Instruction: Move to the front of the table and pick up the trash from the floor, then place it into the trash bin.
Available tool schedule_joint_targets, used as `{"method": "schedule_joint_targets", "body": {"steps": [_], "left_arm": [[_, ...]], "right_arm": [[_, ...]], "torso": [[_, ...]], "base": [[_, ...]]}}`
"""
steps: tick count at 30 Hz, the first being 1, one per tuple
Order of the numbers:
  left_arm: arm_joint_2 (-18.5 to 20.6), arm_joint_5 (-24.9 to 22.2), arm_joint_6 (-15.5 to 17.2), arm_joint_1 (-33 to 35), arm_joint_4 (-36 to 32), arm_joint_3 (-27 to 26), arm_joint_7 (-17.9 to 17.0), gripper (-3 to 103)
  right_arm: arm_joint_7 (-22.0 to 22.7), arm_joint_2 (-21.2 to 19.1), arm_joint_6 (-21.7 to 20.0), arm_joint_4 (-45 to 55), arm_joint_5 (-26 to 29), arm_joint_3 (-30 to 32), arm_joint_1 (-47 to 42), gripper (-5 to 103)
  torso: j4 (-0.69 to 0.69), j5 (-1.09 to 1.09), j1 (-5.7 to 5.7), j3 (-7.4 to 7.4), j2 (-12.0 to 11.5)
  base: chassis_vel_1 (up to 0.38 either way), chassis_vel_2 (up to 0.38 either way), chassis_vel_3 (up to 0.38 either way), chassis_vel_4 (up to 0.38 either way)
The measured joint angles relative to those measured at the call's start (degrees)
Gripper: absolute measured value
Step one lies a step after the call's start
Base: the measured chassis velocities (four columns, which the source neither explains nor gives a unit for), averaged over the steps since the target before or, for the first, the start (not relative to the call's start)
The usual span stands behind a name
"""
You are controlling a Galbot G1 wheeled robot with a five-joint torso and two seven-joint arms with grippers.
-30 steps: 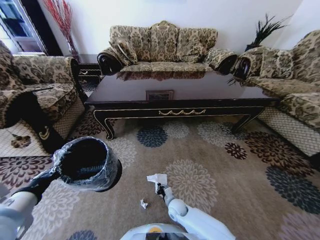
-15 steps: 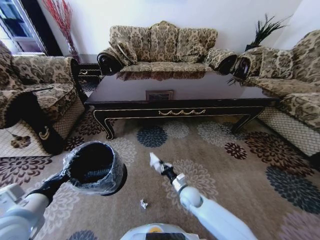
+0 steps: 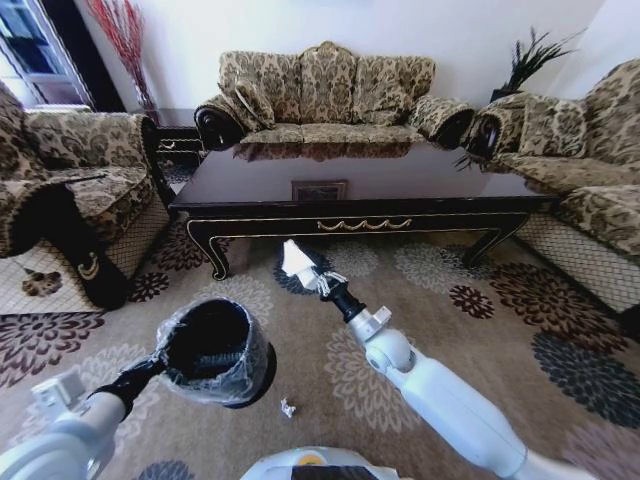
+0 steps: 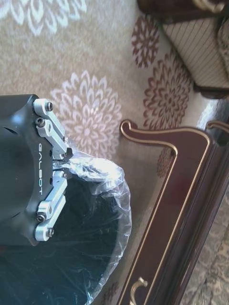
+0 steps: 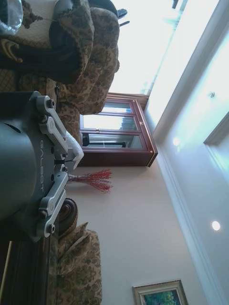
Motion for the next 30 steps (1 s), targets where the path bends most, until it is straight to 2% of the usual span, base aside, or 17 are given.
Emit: {"method": "schedule_joint_targets", "body": {"steps": [6, 11, 19, 30], "left_arm": [[-0.2, 0.0, 0.0, -0.1, 0.0, 0.8, 1.5, 5], [-0.3, 0.1, 0.0, -0.1, 0.0, 1.2, 1.9, 5], [-1.0, 0.2, -0.3, -1.3, 0.0, 2.8, 2.2, 5], [-1.3, 0.2, -0.8, -2.0, 0.0, 3.0, 2.9, 5]], "right_arm": [[-2.6, 0.4, 1.2, 3.3, -0.6, -4.1, 1.6, 0], [-3.7, 0.6, 1.9, 5.1, -0.9, -6.1, 1.4, 0], [-8.0, -0.1, 2.3, 9.7, -2.1, -10.4, 0.4, 0], [-12.1, 0.2, 3.3, 3.9, -6.1, -14.5, -1.9, 0]], "torso": [[0.0, 0.0, 0.0, 0.0, 0.0], [-0.01, -0.01, 0.0, 0.0, 0.0], [-0.01, 0.0, -0.01, -0.01, 0.0], [-0.01, 0.0, 0.0, -0.01, 0.0]], "base": [[0.0, 0.0, 0.0, 0.0], [0.0, 0.0, 0.0, 0.0], [0.0, 0.0, 0.0, 0.0], [0.0, 0.0, 0.0, 0.0]]}}
